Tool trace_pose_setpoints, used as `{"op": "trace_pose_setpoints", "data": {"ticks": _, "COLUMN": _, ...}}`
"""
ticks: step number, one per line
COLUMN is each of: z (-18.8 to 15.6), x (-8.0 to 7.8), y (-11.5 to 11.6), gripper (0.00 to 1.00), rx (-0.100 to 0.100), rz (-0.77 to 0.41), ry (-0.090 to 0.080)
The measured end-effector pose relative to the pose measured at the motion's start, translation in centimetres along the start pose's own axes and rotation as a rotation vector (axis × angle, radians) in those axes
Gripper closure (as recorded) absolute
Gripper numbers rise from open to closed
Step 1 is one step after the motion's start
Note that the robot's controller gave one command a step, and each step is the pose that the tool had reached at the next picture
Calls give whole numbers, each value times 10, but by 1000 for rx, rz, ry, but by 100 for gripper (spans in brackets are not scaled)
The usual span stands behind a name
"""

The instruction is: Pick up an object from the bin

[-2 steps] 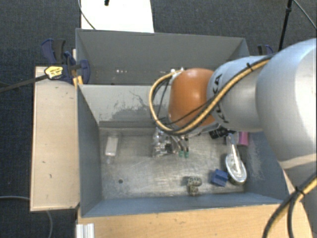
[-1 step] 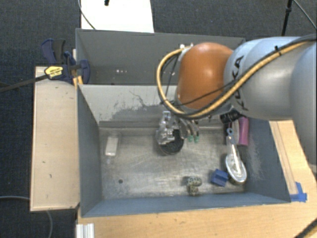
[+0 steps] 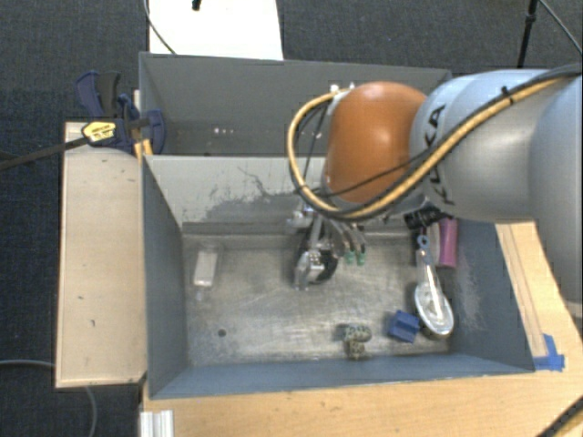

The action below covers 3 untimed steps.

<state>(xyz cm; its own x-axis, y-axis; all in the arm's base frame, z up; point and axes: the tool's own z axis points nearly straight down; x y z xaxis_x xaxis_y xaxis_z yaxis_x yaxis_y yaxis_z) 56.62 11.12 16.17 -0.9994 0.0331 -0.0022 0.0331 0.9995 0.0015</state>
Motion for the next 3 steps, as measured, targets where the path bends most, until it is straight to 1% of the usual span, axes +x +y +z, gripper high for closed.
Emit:
{"op": "trace_pose_setpoints", "data": {"ticks": 1, "z": 88, "x": -23, "y": -57, "gripper": 0, "rx": -3, "rz": -161, "ry": -3}}
{"op": "trace_pose_setpoints", "data": {"ticks": 2, "z": 86, "x": -24, "y": -56, "gripper": 100, "rx": -2, "rz": -158, "ry": -11}}
{"op": "trace_pose_setpoints", "data": {"ticks": 3, "z": -17, "x": -13, "y": -82, "gripper": 100, "rx": 2, "rz": -197, "ry": -9}}
